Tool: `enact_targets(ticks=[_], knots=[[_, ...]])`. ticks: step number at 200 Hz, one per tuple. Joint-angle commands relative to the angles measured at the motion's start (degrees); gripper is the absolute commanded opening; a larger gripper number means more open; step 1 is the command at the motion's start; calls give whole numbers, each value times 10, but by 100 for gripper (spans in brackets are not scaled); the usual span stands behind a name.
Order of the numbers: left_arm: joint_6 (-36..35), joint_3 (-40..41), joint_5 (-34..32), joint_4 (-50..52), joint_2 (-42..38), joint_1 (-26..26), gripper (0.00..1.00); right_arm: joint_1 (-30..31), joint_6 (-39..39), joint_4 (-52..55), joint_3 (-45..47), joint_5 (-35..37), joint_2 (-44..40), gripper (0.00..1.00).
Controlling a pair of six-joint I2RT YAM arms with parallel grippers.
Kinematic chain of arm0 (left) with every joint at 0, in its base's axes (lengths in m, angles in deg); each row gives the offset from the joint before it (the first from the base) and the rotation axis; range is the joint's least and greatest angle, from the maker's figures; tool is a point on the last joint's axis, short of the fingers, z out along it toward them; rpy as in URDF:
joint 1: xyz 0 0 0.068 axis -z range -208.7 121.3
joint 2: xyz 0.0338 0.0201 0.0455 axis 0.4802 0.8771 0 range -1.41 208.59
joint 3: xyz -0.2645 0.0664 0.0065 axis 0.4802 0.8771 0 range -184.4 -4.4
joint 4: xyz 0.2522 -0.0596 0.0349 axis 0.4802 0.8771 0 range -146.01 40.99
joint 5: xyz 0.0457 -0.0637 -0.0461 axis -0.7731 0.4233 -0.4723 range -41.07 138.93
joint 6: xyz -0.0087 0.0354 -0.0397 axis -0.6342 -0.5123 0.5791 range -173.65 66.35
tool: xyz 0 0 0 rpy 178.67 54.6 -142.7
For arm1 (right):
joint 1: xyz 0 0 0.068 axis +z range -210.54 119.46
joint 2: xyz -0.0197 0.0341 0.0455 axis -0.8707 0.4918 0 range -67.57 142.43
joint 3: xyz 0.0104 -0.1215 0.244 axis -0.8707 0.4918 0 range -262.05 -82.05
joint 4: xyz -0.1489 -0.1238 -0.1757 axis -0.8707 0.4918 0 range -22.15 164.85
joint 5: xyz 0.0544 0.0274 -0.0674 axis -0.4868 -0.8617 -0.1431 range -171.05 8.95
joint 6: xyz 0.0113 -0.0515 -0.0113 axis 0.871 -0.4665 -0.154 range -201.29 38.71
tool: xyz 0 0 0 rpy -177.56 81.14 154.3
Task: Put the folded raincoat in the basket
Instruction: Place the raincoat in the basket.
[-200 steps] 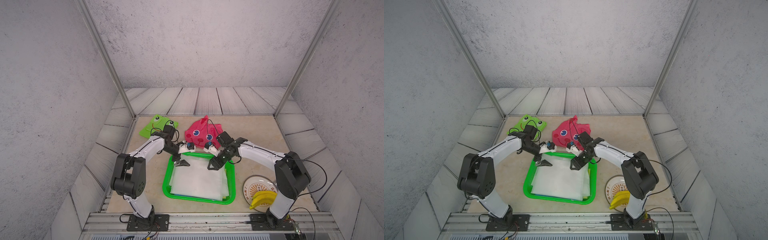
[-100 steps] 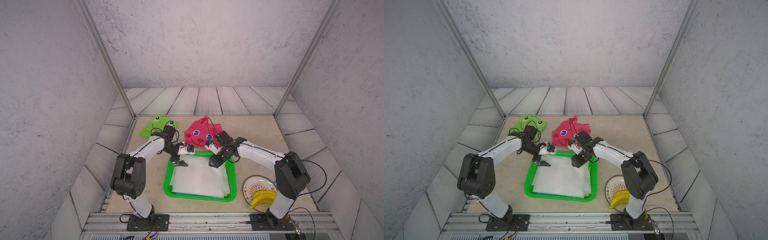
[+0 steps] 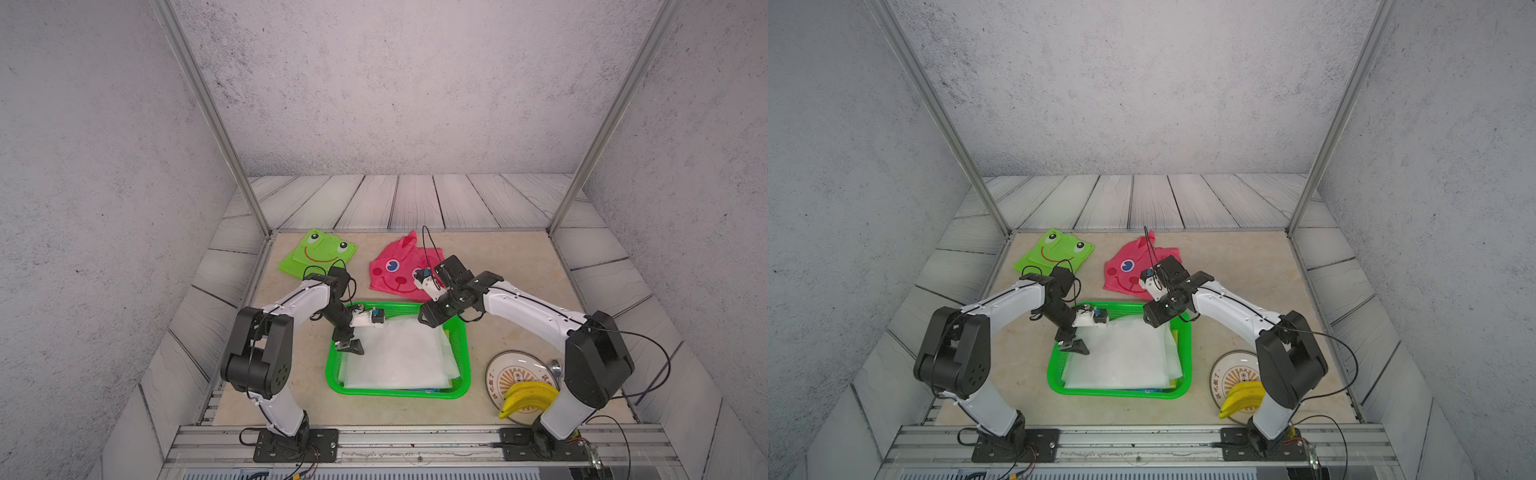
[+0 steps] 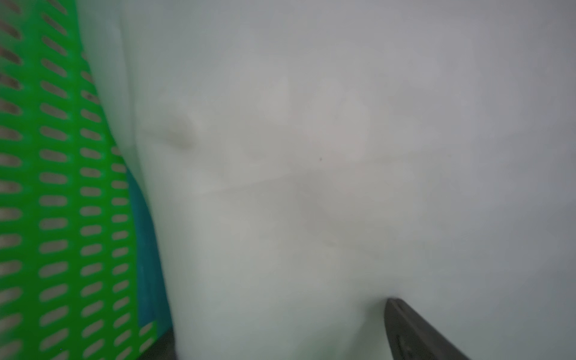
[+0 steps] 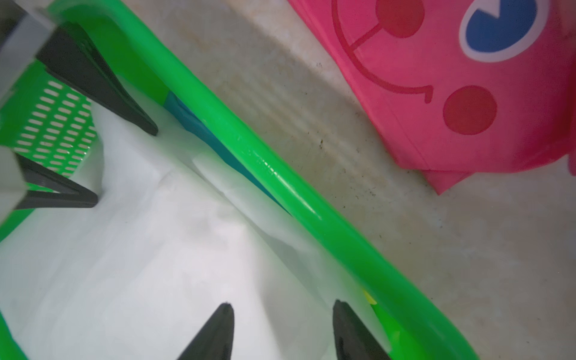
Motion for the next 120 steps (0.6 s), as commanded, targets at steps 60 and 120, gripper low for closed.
enact_targets(ticks=[60,120], knots=[[174,-57,44,-54,-115,-17,100,-2,94,35,-58,128,-26,73],[419,-70,-46,-148,-169,-62,99,-40,175,1,-97,322,37,100]])
